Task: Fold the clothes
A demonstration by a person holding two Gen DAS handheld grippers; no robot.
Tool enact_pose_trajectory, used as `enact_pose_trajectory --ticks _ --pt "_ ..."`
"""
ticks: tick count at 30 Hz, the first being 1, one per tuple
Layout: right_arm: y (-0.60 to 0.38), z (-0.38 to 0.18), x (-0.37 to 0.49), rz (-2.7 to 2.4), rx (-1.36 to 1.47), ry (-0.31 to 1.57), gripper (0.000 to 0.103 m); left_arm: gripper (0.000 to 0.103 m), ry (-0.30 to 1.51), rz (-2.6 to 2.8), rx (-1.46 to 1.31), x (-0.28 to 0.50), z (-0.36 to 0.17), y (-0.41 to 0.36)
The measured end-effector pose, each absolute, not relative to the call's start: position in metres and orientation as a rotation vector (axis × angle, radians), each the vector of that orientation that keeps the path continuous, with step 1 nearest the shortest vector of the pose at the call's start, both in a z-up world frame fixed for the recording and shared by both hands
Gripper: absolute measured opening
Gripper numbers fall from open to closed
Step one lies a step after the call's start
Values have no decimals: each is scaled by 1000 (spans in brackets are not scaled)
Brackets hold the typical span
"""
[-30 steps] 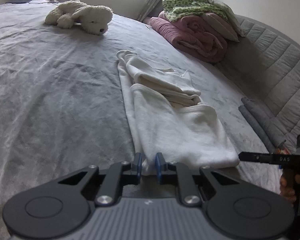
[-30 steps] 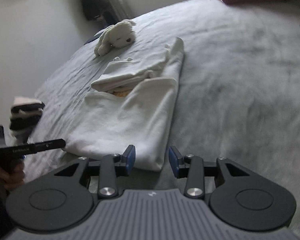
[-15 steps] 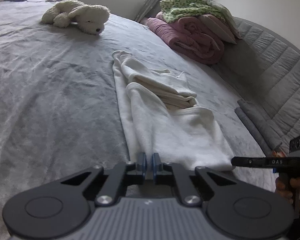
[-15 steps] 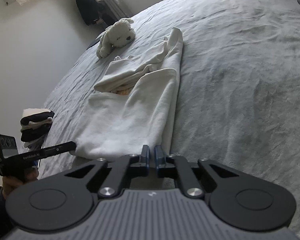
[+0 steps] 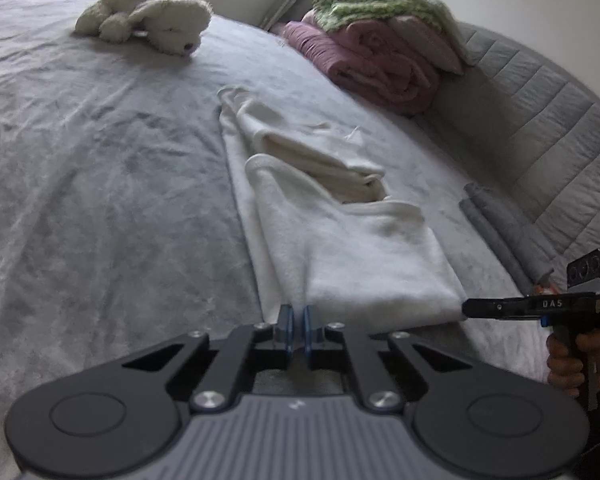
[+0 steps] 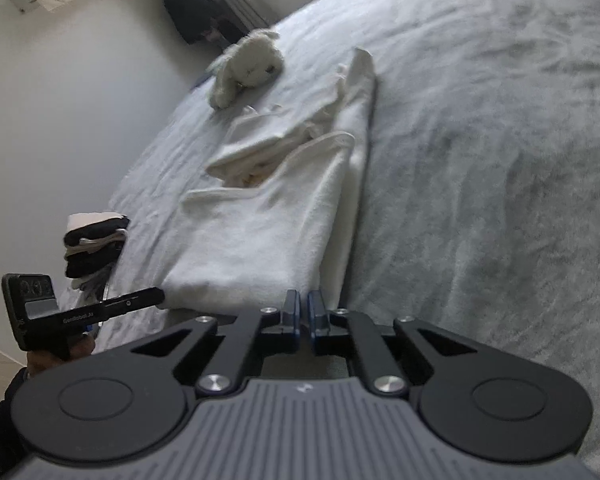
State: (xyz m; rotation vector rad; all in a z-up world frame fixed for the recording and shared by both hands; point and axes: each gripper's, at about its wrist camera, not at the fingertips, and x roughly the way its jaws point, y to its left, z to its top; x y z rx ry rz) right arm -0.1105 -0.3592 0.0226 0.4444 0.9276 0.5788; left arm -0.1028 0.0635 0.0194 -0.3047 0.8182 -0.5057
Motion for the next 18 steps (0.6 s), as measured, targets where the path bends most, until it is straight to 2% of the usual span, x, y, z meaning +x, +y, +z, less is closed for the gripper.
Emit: enact_pose_trajectory --ticks 5,7,13,18 --pt "-356 26 -110 581 425 922 10 8 807 -496 -299 -99 22 63" --pt "-358 29 -110 573 422 904 11 16 794 -485 -305 -98 26 66" --pt "-358 53 -104 503 333 722 13 16 670 -461 -246 -89 45 60" --pt "-331 58 -76 521 242 667 13 16 631 -510 -168 -71 54 32"
